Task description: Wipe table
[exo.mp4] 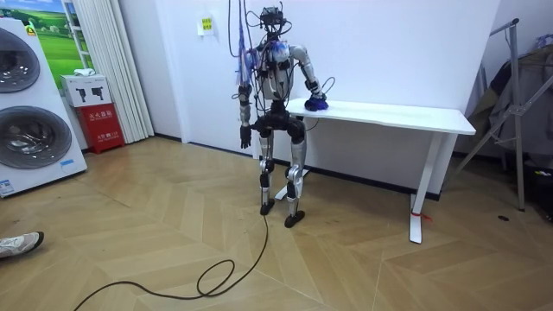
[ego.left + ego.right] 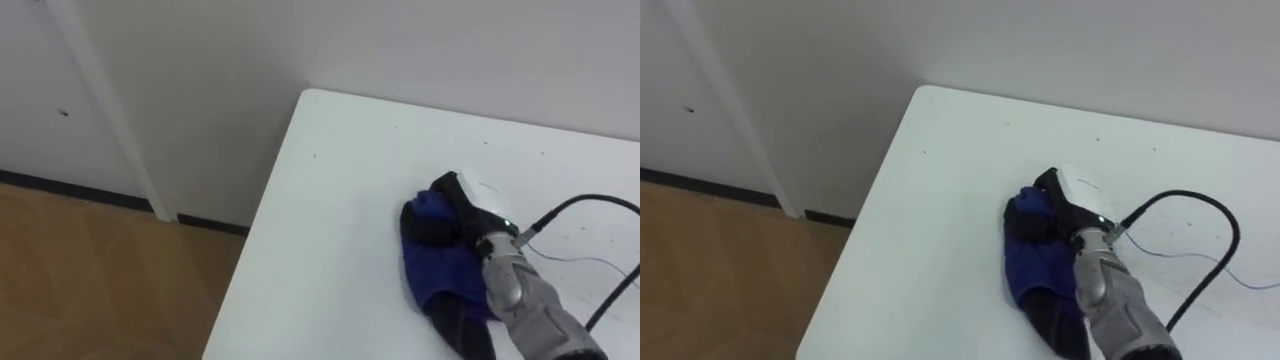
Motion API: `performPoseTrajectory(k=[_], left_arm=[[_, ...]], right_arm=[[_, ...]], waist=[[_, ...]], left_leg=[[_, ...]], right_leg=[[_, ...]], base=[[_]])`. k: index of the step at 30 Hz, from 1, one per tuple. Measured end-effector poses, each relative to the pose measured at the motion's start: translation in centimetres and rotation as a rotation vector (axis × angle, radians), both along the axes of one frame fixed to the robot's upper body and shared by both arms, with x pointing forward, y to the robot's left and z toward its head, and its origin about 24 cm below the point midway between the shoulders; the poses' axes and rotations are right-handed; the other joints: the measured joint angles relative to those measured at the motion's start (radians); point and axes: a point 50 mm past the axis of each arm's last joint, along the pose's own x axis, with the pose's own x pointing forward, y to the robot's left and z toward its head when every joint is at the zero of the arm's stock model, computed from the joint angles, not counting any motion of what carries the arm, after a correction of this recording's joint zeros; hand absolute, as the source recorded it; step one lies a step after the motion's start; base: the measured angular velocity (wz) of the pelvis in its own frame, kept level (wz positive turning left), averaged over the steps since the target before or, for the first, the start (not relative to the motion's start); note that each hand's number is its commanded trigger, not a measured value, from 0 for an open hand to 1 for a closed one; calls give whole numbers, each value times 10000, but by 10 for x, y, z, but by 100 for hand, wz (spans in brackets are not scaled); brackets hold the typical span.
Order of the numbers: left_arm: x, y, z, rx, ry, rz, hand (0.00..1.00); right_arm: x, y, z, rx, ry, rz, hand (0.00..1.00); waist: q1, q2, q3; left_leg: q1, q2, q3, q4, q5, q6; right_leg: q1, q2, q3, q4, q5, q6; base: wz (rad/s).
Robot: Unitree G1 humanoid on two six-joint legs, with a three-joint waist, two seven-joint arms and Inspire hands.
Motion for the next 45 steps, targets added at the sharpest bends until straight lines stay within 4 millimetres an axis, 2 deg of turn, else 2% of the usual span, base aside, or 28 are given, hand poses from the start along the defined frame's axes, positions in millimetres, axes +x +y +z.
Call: performPoseTrajectory(k=[4,6,7,9,10,12,14,17,19,22,23,24,25,26,27,28,29,30,31,33,34,35,37,38,40,41,42,45], left_arm=[[-16,8,2,298,173,565,0],[-31,20,6,786,259,1405,0],[-34,24,7,909,258,1642,0],[-48,36,12,1413,290,2409,0],[-51,38,13,1510,281,2575,0],[-52,45,16,1710,189,2852,0],[-48,47,16,1742,-21,2850,0],[-34,48,16,1803,-511,2791,0],[-26,46,15,1700,-656,2634,0],[-10,41,12,1451,-867,2287,0],[-6,38,11,1348,-857,2043,0],[-2,33,8,1209,-748,1750,0],[-3,31,7,1167,-639,1658,0],[-4,29,6,1078,-414,1553,0],[-4,27,5,971,-264,1445,0],[-5,26,4,903,-188,1359,0],[3,21,3,748,-232,1022,0],[15,16,2,502,-394,655,0],[19,13,2,411,-501,527,0],[18,13,2,403,-501,438,0],[16,14,2,466,-475,452,0],[4,17,3,588,-202,556,0],[-12,17,2,593,292,832,0],[-16,17,2,602,407,875,0],[-22,19,2,635,491,1015,0],[-21,20,3,646,420,1137,0],[-15,21,4,661,206,1137,0],[4,24,6,739,-445,1049,0]], right_arm=[[-24,-27,-14,648,-117,-1647,100],[-54,-56,-24,641,-173,-3382,100],[-61,-65,-26,612,-144,-3890,100],[-95,-102,-32,420,115,-5842,100],[-104,-109,-33,393,189,-6292,100],[-136,-137,-34,208,509,-7812,100],[-155,-152,-33,74,713,-8609,100],[-171,-159,-33,-162,878,-9114,100],[-165,-158,-31,-141,788,-9059,100],[-142,-153,-29,-200,903,-8725,100],[-130,-149,-28,-427,1054,-8380,100],[-113,-141,-24,-743,1129,-7703,100],[-100,-134,-22,-914,1165,-7074,100],[-69,-109,-17,-1088,1086,-5464,100],[-37,-78,-9,-1331,767,-3744,100],[-20,-61,-4,-1406,562,-2918,100],[10,-31,9,-1517,93,-1518,100],[33,-14,25,-1594,-390,-665,100],[43,-9,33,-1608,-652,-379,100],[64,-1,50,-1671,-980,56,100],[66,-1,50,-1719,-907,65,100],[66,-3,48,-1744,-665,17,100],[57,-13,34,-1831,17,-292,100],[43,-26,20,-1845,613,-698,100],[27,-35,10,-1041,481,-1328,100],[22,-37,7,-566,420,-1566,100],[17,-41,3,-163,364,-1928,100],[2,-55,-4,943,189,-3195,100]], waist=[[-367,-40,-61],[-649,-166,-147],[-667,-188,-157],[-763,-298,-242],[-835,-338,-273],[-1093,-452,-280],[-1199,-497,-286],[-1321,-567,-274],[-1320,-575,-267],[-994,-538,-261],[-877,-517,-254],[-528,-452,-230],[-401,-423,-217],[-159,-375,-193],[-97,-372,-183],[-76,-371,-180],[14,-332,-73],[147,-295,56],[341,-267,103],[857,-256,111],[943,-280,92],[1038,-360,58],[1088,-375,54],[1087,-356,51],[943,-312,19],[767,-277,38],[583,-271,19],[373,-227,-53]], left_leg=[[119,-95,-291,-21,42,74],[312,-232,-430,-133,54,147],[401,-228,-438,-169,50,156],[620,-237,-387,-225,-11,222],[619,-241,-402,-203,-27,230],[585,-242,-451,-130,-68,245],[577,-237,-417,-125,-90,244],[561,-217,-311,-37,-135,218],[500,-191,-261,41,-168,204],[501,-37,183,68,-207,122],[478,-19,287,57,-199,100],[450,30,276,52,-196,96],[444,82,247,43,-194,93],[414,123,205,55,-189,76],[307,120,-38,102,-174,49],[190,113,-291,177,-172,49],[-16,101,-655,328,-186,72],[-158,78,-903,375,-119,29],[-196,68,-951,367,-79,17],[-286,-131,-1324,225,151,-68],[-286,-183,-1448,147,209,-47],[-302,-279,-1689,40,287,-53],[-311,-397,-1987,19,322,-37],[-335,-394,-2013,4,341,-7],[-327,-407,-1969,-9,344,5],[-343,-417,-1953,-9,339,11],[-394,-421,-1951,-12,329,24],[-500,-438,-1921,-3,311,58]], right_leg=[[272,-94,-389,-34,-5,9],[567,-197,-681,-39,-45,73],[625,-216,-696,-25,-48,77],[794,-239,-681,-28,-44,80],[800,-241,-682,-24,-39,85],[803,-236,-698,3,-15,97],[789,-235,-679,9,-7,102],[782,-210,-679,4,-9,104],[728,-191,-657,8,-8,104],[546,-141,-535,27,5,82],[413,-89,-363,68,46,20],[229,-25,-166,219,106,-70],[134,23,-170,252,153,-132],[-18,144,-217,270,275,-245],[-142,237,-261,276,338,-339],[-208,280,-276,277,351,-360],[-278,343,-419,279,355,-381],[-301,351,-525,263,320,-435],[-303,352,-547,224,284,-468],[-273,297,-962,30,75,-477],[-233,275,-1081,0,48,-482],[-171,248,-1219,-16,2,-470],[-42,171,-1538,-32,-42,-406],[34,117,-1671,-9,-70,-362],[141,103,-1694,2,-70,-359],[184,101,-1810,-11,-71,-359],[194,107,-1871,-16,-71,-359],[141,101,-1827,-16,-72,-356]], base=[[30],[33],[12],[-9],[0],[0],[-13],[-14],[-14],[-45],[-66],[-77],[-97],[-77],[-54],[0],[49],[60],[67],[76],[78],[62],[67],[72],[51],[32],[35],[16]])
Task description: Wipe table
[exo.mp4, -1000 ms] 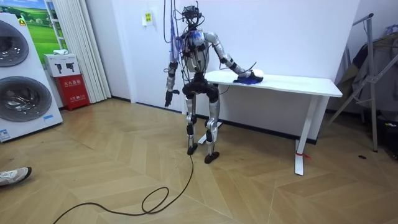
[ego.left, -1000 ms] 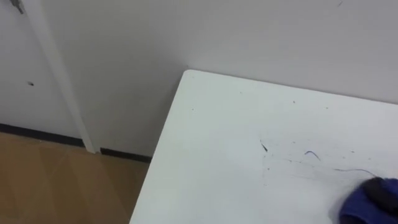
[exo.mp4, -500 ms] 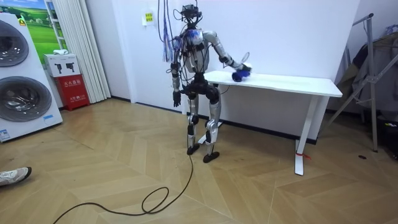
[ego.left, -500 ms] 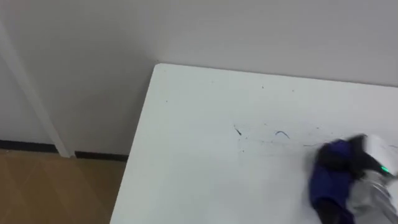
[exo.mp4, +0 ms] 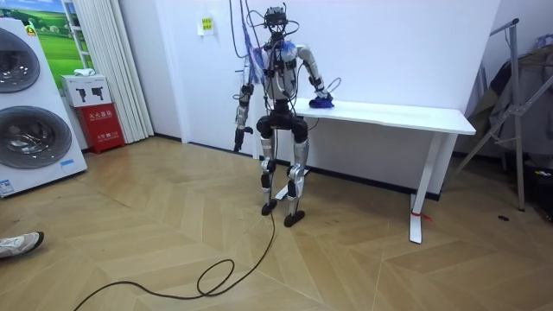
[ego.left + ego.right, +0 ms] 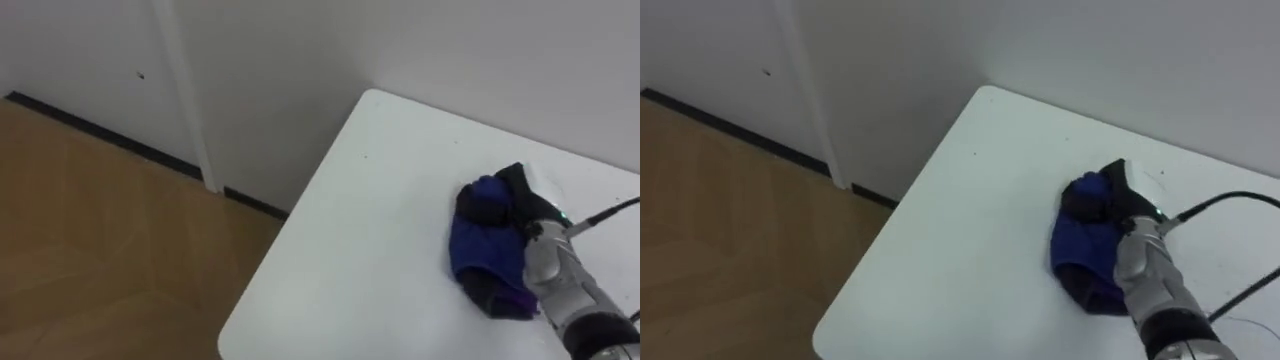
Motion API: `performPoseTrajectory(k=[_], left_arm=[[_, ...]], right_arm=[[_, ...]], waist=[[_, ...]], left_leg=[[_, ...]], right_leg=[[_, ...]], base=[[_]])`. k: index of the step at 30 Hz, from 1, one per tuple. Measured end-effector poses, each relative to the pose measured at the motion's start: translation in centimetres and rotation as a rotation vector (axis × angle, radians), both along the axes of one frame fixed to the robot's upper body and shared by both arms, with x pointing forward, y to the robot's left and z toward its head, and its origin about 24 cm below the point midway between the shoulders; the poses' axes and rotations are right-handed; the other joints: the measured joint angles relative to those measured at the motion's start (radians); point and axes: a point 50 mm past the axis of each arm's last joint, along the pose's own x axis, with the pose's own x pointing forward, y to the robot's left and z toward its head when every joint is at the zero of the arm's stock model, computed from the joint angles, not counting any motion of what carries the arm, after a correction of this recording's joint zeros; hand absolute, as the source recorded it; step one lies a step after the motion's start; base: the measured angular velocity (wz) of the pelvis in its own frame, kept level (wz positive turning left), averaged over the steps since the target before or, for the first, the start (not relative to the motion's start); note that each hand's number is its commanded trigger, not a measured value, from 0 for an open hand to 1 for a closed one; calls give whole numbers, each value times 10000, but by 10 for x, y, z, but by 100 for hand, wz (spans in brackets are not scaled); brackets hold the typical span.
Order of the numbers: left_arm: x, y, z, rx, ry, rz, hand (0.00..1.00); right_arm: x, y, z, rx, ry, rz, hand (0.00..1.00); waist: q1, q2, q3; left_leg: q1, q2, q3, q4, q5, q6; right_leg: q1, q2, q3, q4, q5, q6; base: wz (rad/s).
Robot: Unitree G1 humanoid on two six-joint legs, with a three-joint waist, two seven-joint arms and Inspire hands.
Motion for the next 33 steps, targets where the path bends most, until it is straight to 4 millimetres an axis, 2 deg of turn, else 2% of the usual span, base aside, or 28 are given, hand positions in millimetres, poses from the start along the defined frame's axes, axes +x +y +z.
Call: performPoseTrajectory(k=[1,4,5,6,9,11,13,15,17,18,19,21,22,23,24,26,28,29,31,33], left_arm=[[3,1,1,44,-126,8,0],[11,4,4,268,-532,34,0],[12,4,4,300,-569,56,0],[14,4,5,322,-699,67,0],[19,5,8,509,-1030,121,0],[18,5,8,502,-1087,295,0],[18,3,7,431,-1126,405,0],[22,-4,5,291,-1127,129,0],[26,-8,4,168,-1185,-24,0],[31,-10,4,75,-1290,-85,0],[33,-10,5,13,-1350,-49,0],[34,-12,4,-92,-1374,-33,0],[34,-13,4,-117,-1384,-111,0],[37,-16,3,-192,-1404,-308,0],[39,-20,3,-279,-1414,-534,0],[38,-22,2,-377,-1334,-686,0],[25,-21,0,-362,-985,-584,0],[15,-20,-1,-366,-721,-511,0],[7,-20,-2,-379,-490,-396,0],[2,-16,-1,-335,-393,-228,0]], right_arm=[[-3,-3,-1,74,-54,-226,100],[-22,-31,-3,-67,-34,-1367,100],[-34,-44,-5,-127,161,-1898,100],[-50,-58,-9,-245,352,-2529,100],[-72,-77,-11,-377,552,-3496,100],[-74,-79,-11,-382,537,-3696,100],[-67,-77,-8,-428,481,-3660,100],[-47,-73,1,-590,397,-3511,100],[-26,-65,10,-809,366,-3104,100],[-7,-55,18,-1001,284,-2562,100],[4,-48,24,-1114,233,-2170,100],[49,-8,48,-1807,-168,40,100],[59,4,54,-1895,-320,524,100],[75,21,66,-2054,-643,1315,100],[84,29,75,-2150,-922,1739,100],[89,34,83,-2089,-1205,2018,100],[87,33,80,-2115,-1127,2072,100],[82,31,72,-2149,-867,2027,100],[59,17,47,-2022,-89,1647,100],[38,6,32,-1339,-452,1108,100]], waist=[[-80,14,-14],[-526,80,-143],[-628,106,-247],[-661,97,-318],[-662,80,-329],[-636,90,-324],[-571,129,-290],[-423,299,-172],[-235,376,-114],[-105,330,-68],[-8,335,-51],[210,334,89],[252,325,97],[310,297,159],[539,278,221],[947,231,202],[1049,175,182],[1038,169,189],[908,156,177],[413,104,144]], left_leg=[[-30,-8,-3,15,-2,8],[-212,-119,-11,162,-40,95],[-245,-118,-12,191,-69,131],[-214,-114,5,206,-80,148],[-153,-119,115,208,-80,162],[-153,-104,177,226,-87,167],[-157,-82,248,225,-89,167],[-212,18,475,228,-62,117],[-370,76,538,191,31,95],[-535,97,612,195,88,49],[-620,148,663,176,120,31],[-733,296,756,113,215,-83],[-732,318,765,76,250,-109],[-670,336,772,-34,348,-112],[-668,364,743,-51,376,-141],[-681,363,645,-88,405,-183],[-680,344,467,-157,404,-185],[-683,317,473,-167,402,-187],[-673,228,491,-167,406,-179],[-643,221,795,-159,404,-151]], right_leg=[[-14,-3,-5,-1,0,0],[-92,-40,-75,-1,1,7],[-90,-50,-75,3,3,9],[-64,-72,-69,6,7,17],[-35,-99,-44,20,20,38],[-49,-107,-41,26,30,64],[-73,-132,-4,13,7,135],[-279,-110,265,151,15,129],[-610,-59,539,335,65,49],[-853,-3,611,389,129,-54],[-1005,37,654,396,177,-113],[-1248,191,802,353,272,-260],[-1286,215,809,339,267,-285],[-1298,249,797,303,242,-329],[-1313,294,760,178,215,-358],[-1297,296,610,133,192,-387],[-1227,213,393,161,101,-359],[-1175,190,255,155,76,-322],[-1025,159,164,159,47,-274],[-846,44,278,167,-4,-190]], base=[[0],[1],[0],[0],[-17],[-23],[-18],[-29],[-50],[-57],[-59],[-37],[0],[20],[21],[23],[34],[43],[57],[53]])
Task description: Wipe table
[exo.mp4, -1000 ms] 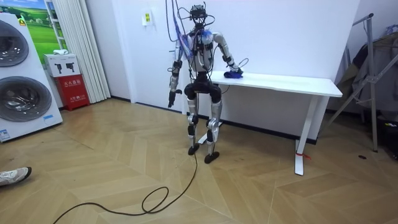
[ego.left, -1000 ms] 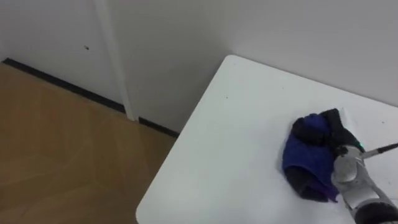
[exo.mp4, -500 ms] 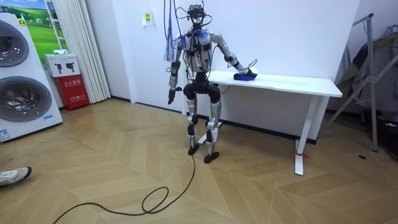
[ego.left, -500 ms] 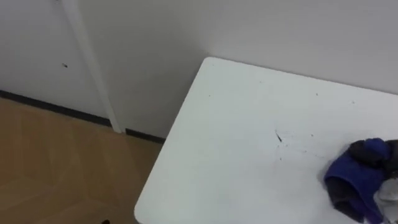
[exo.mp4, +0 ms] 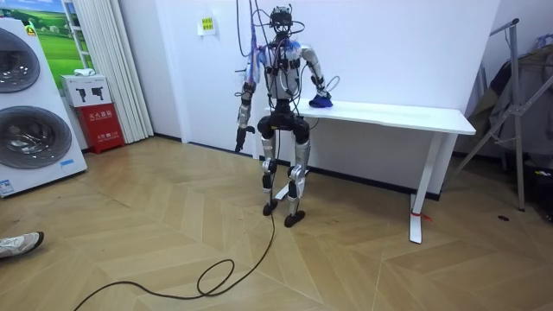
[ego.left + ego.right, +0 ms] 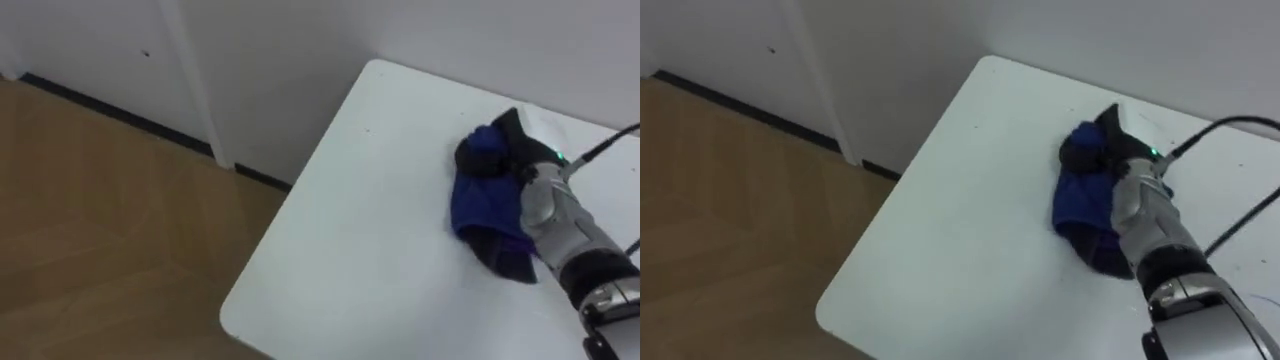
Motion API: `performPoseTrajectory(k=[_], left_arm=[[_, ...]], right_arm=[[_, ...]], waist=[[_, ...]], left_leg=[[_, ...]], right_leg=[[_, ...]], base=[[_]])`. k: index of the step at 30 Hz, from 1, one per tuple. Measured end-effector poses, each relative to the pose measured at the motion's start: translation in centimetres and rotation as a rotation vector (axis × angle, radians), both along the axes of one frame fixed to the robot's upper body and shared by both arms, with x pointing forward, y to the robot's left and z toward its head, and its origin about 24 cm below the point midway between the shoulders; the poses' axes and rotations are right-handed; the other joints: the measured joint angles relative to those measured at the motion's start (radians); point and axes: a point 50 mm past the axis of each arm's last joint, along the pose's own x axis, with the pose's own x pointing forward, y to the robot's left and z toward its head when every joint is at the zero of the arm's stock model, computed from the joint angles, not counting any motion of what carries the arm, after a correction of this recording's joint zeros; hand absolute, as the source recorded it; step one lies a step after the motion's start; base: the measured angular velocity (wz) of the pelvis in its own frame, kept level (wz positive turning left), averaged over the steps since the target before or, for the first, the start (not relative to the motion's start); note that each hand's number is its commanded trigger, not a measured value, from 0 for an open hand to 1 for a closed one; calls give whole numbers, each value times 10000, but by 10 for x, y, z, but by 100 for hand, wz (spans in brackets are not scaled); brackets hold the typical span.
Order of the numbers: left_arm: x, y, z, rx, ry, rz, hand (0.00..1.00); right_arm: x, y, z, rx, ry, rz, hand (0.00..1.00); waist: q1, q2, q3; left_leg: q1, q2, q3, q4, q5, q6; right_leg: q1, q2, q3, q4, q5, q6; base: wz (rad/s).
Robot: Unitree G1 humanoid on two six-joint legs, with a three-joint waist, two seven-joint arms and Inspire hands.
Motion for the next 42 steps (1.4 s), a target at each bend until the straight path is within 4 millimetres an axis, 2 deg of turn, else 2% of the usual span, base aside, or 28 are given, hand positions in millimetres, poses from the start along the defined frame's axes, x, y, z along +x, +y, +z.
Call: performPoseTrajectory(k=[1,3,4,5,9,11,13,16,17,18,19,21,22,23,24,25,27,29,30,31,33,34,36,37,38,39,40,42], left_arm=[[1,2,1,43,-40,10,0],[2,6,2,153,-300,248,0],[3,7,3,193,-394,278,0],[4,9,4,310,-484,354,0],[3,16,6,678,-647,805,0],[2,16,6,727,-669,860,0],[5,15,6,712,-719,840,0],[8,6,3,505,-745,718,0],[9,0,1,349,-702,562,0],[7,-4,-1,240,-554,465,0],[6,-5,-2,180,-467,455,0],[7,-5,-3,74,-296,408,0],[8,-6,-3,23,-292,384,0],[13,-9,-3,-100,-385,189,0],[20,-13,-3,-186,-542,-57,0],[22,-14,-3,-217,-587,-130,0],[16,-15,-4,-319,-435,-2,0],[5,-13,-4,-298,-201,145,0],[1,-13,-4,-300,-65,197,0],[-1,-13,-4,-298,-31,207,0],[-6,-11,-4,-244,108,253,0],[-8,-10,-4,-222,174,289,0],[-11,-3,-3,-34,202,473,0],[-11,0,-2,41,126,553,0],[-11,9,0,257,22,788,0],[-11,16,3,487,-84,924,0],[-10,19,4,601,-157,970,0],[-5,34,10,1209,-382,708,0]], right_arm=[[-4,-3,-3,132,-51,-141,100],[-25,-16,-15,561,-145,-997,100],[-31,-20,-19,717,-178,-1286,100],[-46,-29,-26,1024,-166,-1946,100],[-91,-58,-43,1147,150,-3719,100],[-105,-67,-46,1066,307,-4206,100],[-104,-68,-46,1073,332,-4292,100],[-84,-60,-40,1045,414,-4210,100],[-64,-50,-34,1149,423,-3880,100],[-41,-32,-26,1134,457,-3073,100],[-28,-18,-21,1006,495,-2334,100],[14,41,-1,407,260,568,100],[22,55,6,258,151,1176,100],[37,77,18,54,-92,2074,100],[46,89,28,-26,-318,2579,100],[48,92,32,-25,-387,2742,100],[54,98,41,-248,-717,3083,100],[52,92,37,-448,-499,3085,100],[45,78,26,-647,21,2765,100],[39,69,19,-719,327,2519,100],[3,34,-14,-49,894,1175,100],[-4,30,-18,137,832,950,100],[-35,8,-36,1064,566,-533,100],[-45,3,-41,1355,477,-1021,100],[-62,-8,-49,1494,405,-1771,100],[-78,-23,-52,1419,427,-2500,100],[-87,-31,-54,1366,442,-2900,100],[-129,-57,-63,1207,757,-4361,100]], waist=[[-74,-33,-9],[-357,-95,-105],[-471,-64,-105],[-611,-47,-201],[-1078,-62,-274],[-1070,-23,-299],[-1132,6,-305],[-732,146,-301],[-440,286,-275],[-146,407,-250],[-65,464,-215],[111,447,-164],[144,436,-157],[247,409,-116],[384,357,-73],[447,320,-69],[845,122,-57],[845,-39,-26],[717,-126,-9],[623,-165,-24],[499,-185,-8],[404,-140,15],[-9,21,15],[-84,28,12],[-357,-7,-17],[-542,14,-62],[-657,65,-92],[-966,280,-261]], left_leg=[[23,-4,42,1,-12,19],[81,-38,87,36,-87,132],[129,-39,147,25,-112,165],[212,-29,310,1,-160,238],[454,-59,400,128,-376,400],[521,-46,476,281,-499,426],[572,-19,594,375,-571,445],[670,35,942,377,-602,415],[657,58,946,365,-591,421],[652,113,919,357,-588,419],[631,153,900,359,-579,400],[439,178,547,334,-491,298],[400,172,530,300,-444,257],[415,168,510,205,-345,206],[490,160,401,114,-248,196],[500,154,267,54,-206,188],[522,61,22,-75,-111,125],[517,0,-78,-103,-112,127],[517,-8,-45,-74,-112,132],[517,-23,27,-73,-117,140],[711,-3,480,-44,-207,284],[776,7,603,13,-250,342],[980,180,1070,280,-622,488],[1011,225,1087,399,-726,515],[1020,244,1121,606,-935,583],[916,328,1422,1036,-1240,651],[842,412,1521,1320,-1426,660],[742,899,1647,2107,-1933,599]], right_leg=[[49,1,-15,-3,-10,17],[202,52,-32,-24,-20,33],[257,46,-7,-31,-19,33],[295,20,12,-7,-25,43],[633,-32,-63,0,-14,131],[721,-29,-25,-7,9,184],[776,-34,22,-17,10,193],[650,-30,575,25,-8,236],[449,51,870,62,70,187],[324,174,1071,64,239,84],[240,219,1064,66,298,35],[-44,354,889,30,416,-132],[-94,358,825,24,407,-173],[-114,340,772,7,369,-245],[-110,351,711,-23,298,-280],[-99,342,664,-58,218,-274],[-76,304,444,-8,85,-313],[121,265,140,-58,20,-298],[245,199,-138,-92,-37,-230],[317,169,-209,-101,-63,-185],[520,49,-165,222,-181,-10],[519,-1,-177,449,-244,49],[143,-298,-110,2014,-530,324],[-31,-426,-73,2577,-591,394],[-314,-723,-86,3447,-722,574],[-614,-1256,-55,4193,-878,682],[-808,-1549,-18,4512,-996,748],[-1022,-2457,121,4505,-1023,807]], base=[[24],[17],[15],[0],[-11],[-24],[-28],[-59],[-116],[-125],[-109],[-45],[7],[33],[44],[54],[37],[47],[78],[94],[57],[20],[13],[0],[-17],[-20],[-23],[-13]])
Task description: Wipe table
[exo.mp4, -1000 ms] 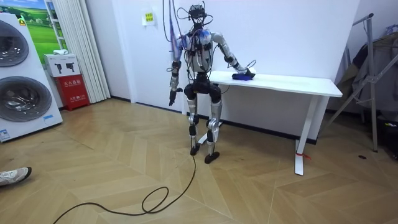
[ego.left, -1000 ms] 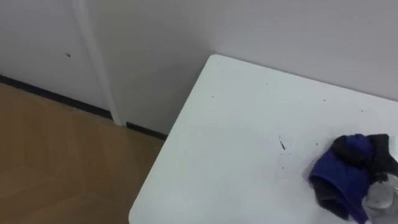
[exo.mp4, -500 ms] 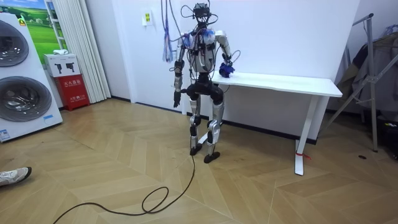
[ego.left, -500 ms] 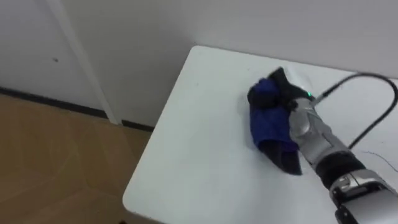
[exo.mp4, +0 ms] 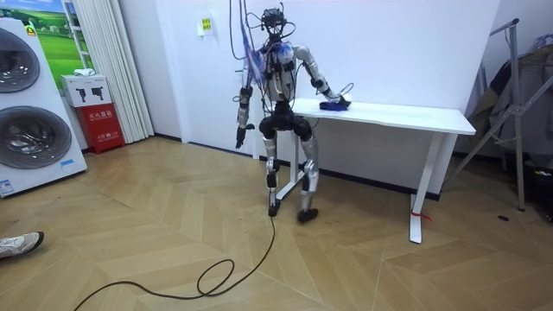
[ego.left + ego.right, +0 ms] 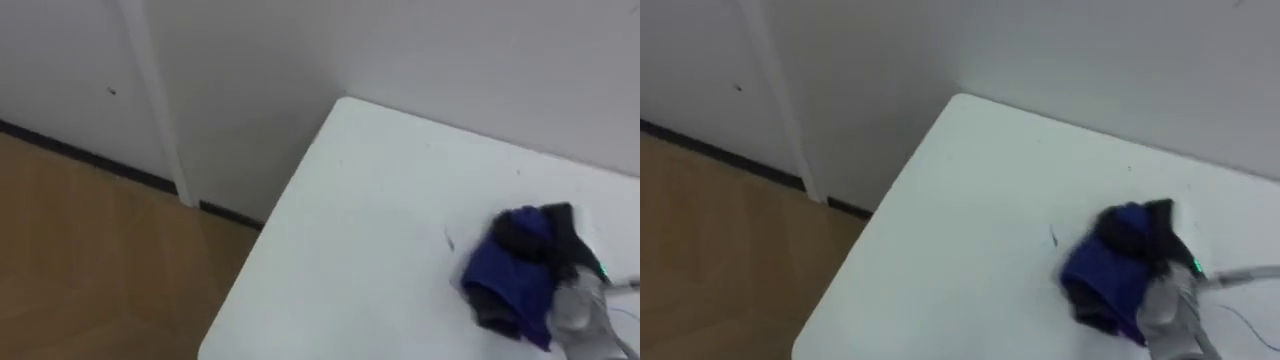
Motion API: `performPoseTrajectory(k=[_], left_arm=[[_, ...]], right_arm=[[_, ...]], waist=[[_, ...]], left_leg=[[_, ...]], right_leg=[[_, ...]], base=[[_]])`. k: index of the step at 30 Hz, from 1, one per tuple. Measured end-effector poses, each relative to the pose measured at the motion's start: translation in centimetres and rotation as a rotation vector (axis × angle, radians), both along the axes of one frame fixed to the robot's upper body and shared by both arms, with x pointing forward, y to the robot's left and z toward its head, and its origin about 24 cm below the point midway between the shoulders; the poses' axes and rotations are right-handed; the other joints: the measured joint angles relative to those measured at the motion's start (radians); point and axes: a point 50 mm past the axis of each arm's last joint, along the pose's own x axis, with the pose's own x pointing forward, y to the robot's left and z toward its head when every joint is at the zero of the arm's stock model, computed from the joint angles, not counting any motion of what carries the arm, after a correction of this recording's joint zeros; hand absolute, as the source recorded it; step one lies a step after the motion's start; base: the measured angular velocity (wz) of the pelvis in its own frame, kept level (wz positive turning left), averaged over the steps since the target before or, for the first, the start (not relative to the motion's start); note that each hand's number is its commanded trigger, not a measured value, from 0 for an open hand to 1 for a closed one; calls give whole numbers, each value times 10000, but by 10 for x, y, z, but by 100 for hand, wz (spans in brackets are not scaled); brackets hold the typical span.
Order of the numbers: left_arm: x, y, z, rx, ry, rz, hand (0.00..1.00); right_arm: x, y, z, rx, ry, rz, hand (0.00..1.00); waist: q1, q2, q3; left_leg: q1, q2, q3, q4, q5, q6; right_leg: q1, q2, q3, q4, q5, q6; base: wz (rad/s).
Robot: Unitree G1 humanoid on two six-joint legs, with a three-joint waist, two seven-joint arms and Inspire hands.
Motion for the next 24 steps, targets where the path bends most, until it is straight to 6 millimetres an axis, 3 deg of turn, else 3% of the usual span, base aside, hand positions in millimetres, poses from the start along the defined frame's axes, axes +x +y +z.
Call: performPoseTrajectory(k=[1,3,5,7,10,11,12,13,14,15,16,17,18,19,20,21,23,24], left_arm=[[3,5,2,134,-98,-44,0],[19,17,9,525,-588,-246,0],[28,21,13,692,-819,-408,0],[36,21,13,697,-991,-424,0],[52,15,13,537,-1304,-533,0],[58,10,12,398,-1438,-564,0],[62,7,11,258,-1463,-565,0],[64,6,10,156,-1467,-544,0],[66,-2,7,-187,-1537,-370,0],[64,-10,4,-534,-1616,-267,0],[64,-14,3,-648,-1658,-258,0],[55,-18,0,-759,-1445,-162,0],[47,-17,-1,-749,-1175,-75,0],[43,-17,-2,-728,-1028,-32,0],[35,-16,-3,-713,-776,135,0],[25,-14,-4,-673,-579,344,0],[14,-12,-4,-632,-293,546,0],[6,-11,-5,-621,-128,658,0]], right_arm=[[-8,-3,-2,30,98,-250,100],[-22,-6,-8,286,318,-762,100],[-20,-1,-11,447,451,-649,100],[-6,12,-12,741,292,-337,100],[37,34,-2,593,565,1050,100],[64,46,9,156,665,2092,100],[91,64,22,-311,661,3263,100],[104,73,30,-554,565,3871,100],[126,85,48,-1149,246,4838,100],[143,96,65,-1627,-310,5440,100],[147,99,71,-1870,-467,5662,100],[148,101,73,-2193,-497,5920,100],[147,99,72,-2116,-413,5850,100],[146,98,72,-1978,-508,5769,100],[146,98,73,-1927,-629,5784,100],[139,97,66,-1850,-606,5858,100],[127,94,57,-1617,-900,5751,100],[114,88,48,-1333,-1023,5365,100]], waist=[[-49,6,-4],[-65,-12,-12],[-17,-18,-18],[-8,-48,-22],[432,-227,-20],[767,-261,2],[1057,-302,13],[1161,-335,35],[1384,-212,75],[1496,-53,194],[1544,-83,231],[1513,-124,221],[1494,-73,217],[1465,-76,216],[1448,-77,212],[1475,-57,201],[1405,30,190],[1089,181,186]], left_leg=[[-1,139,2,128,-77,-47],[-184,735,-10,624,-329,-335],[-340,1166,-57,999,-516,-637],[-528,1585,-117,1388,-655,-900],[-764,2247,-38,1661,-582,-1516],[-775,2561,127,1619,-437,-1830],[-765,2861,267,1485,-234,-2187],[-788,2985,286,1411,-108,-2407],[-880,3287,248,1284,89,-2742],[-997,3313,-328,978,300,-2744],[-1081,3222,-394,901,410,-2563],[-1336,2717,-334,977,491,-2414],[-1428,2084,-204,1035,406,-2249],[-1429,1751,-191,960,332,-2076],[-1240,1179,-109,614,326,-1731],[-835,934,-38,13,441,-1596],[-340,918,-33,-765,759,-1709],[-16,908,-46,-1115,874,-1754]], right_leg=[[24,-180,8,-254,55,50],[33,-550,184,-1309,526,164],[156,-523,552,-2301,985,234],[258,-527,618,-2740,1421,282],[54,-318,630,-2660,1885,264],[-106,-24,564,-2661,2079,249],[-216,314,367,-2560,2182,216],[-250,527,176,-2424,2252,181],[-393,770,-486,-1980,1782,351],[-669,998,-720,-1606,1269,18],[-812,1059,-717,-1486,1065,-67],[-934,1121,-751,-1471,823,-155],[-953,1308,-453,-1686,755,-282],[-933,1442,-398,-1823,751,-322],[-830,1617,-328,-2152,825,-432],[-693,1822,-184,-2523,918,-510],[-362,2013,-136,-2986,1017,-595],[-35,2090,-164,-3238,1022,-593]], base=[[-21],[-29],[-29],[-22],[-39],[-66],[-63],[-51],[-16],[-5],[34],[54],[65],[57],[27],[12],[0],[14]])
